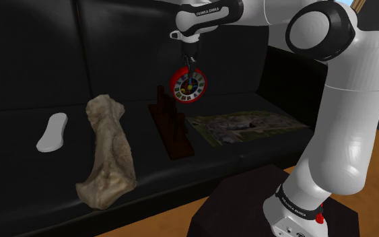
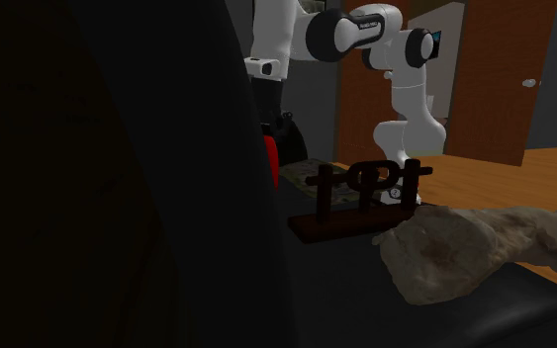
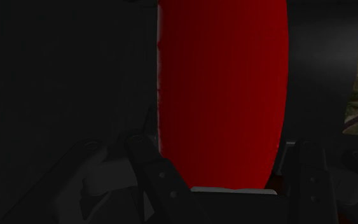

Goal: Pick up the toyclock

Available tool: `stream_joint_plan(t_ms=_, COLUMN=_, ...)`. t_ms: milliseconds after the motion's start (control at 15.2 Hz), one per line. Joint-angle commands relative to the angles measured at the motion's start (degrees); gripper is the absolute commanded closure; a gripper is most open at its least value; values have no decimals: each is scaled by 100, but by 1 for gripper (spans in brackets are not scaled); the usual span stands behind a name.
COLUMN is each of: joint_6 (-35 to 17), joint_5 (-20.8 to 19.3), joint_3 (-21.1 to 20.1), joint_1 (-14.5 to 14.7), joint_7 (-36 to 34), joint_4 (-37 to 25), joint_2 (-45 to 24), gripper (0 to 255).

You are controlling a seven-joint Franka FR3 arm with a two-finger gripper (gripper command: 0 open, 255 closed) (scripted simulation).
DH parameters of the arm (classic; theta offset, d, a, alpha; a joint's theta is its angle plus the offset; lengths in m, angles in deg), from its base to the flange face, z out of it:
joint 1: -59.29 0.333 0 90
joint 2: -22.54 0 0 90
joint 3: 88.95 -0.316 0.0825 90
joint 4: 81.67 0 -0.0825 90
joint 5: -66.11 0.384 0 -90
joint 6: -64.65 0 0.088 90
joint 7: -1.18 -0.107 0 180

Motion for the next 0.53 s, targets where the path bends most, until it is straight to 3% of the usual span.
stream_joint_plan(t_ms=0, joint_6=-1, joint_5=-1, joint_3=1, joint_1=-1, joint_7=-1, joint_4=5, joint_2=-2, gripper=255)
stream_joint_plan(t_ms=462, joint_6=298, joint_5=7, joint_3=4, joint_1=-5, joint_7=39, joint_4=-286, joint_2=9, gripper=255)
